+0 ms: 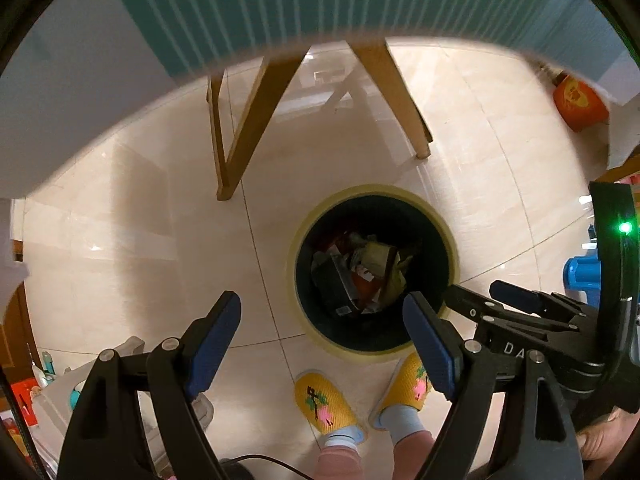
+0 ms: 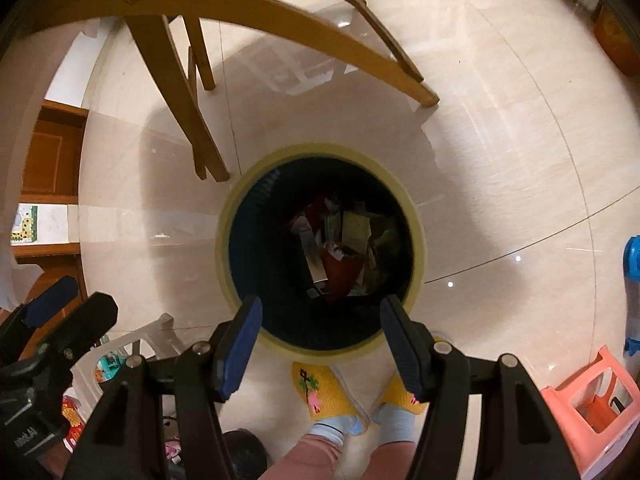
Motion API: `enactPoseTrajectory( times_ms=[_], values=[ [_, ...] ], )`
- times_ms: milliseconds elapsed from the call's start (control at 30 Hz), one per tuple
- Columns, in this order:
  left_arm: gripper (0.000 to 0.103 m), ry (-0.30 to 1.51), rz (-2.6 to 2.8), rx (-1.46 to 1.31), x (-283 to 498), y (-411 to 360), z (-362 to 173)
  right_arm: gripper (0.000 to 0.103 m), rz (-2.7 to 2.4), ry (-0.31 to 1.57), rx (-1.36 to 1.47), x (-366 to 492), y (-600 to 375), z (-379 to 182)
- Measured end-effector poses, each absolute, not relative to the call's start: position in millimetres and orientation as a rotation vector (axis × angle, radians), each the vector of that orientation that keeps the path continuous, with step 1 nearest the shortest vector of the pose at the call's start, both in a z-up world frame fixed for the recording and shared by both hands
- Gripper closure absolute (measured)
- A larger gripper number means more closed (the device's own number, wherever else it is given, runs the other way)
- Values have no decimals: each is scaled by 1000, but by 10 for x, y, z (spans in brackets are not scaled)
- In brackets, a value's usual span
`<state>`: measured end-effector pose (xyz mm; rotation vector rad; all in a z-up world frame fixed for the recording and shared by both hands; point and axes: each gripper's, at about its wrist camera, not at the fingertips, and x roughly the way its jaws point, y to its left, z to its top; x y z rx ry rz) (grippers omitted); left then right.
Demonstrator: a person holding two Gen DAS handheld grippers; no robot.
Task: Collect trash
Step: 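Raise both tools back toward the table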
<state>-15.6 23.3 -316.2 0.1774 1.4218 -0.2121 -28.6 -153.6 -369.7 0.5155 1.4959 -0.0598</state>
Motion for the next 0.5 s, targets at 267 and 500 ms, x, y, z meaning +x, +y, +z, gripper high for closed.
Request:
enactPoseTrajectory(
  times_ms=[267,500],
  values=[
    [21,1353,-249,189,-299,229,-2307,41,-71,1408,513,-314,-1549,-2888],
    [21,1289,-275,184,-366,379,-1514,41,-73,1321,520,-371,-1543,-2042]
  ],
)
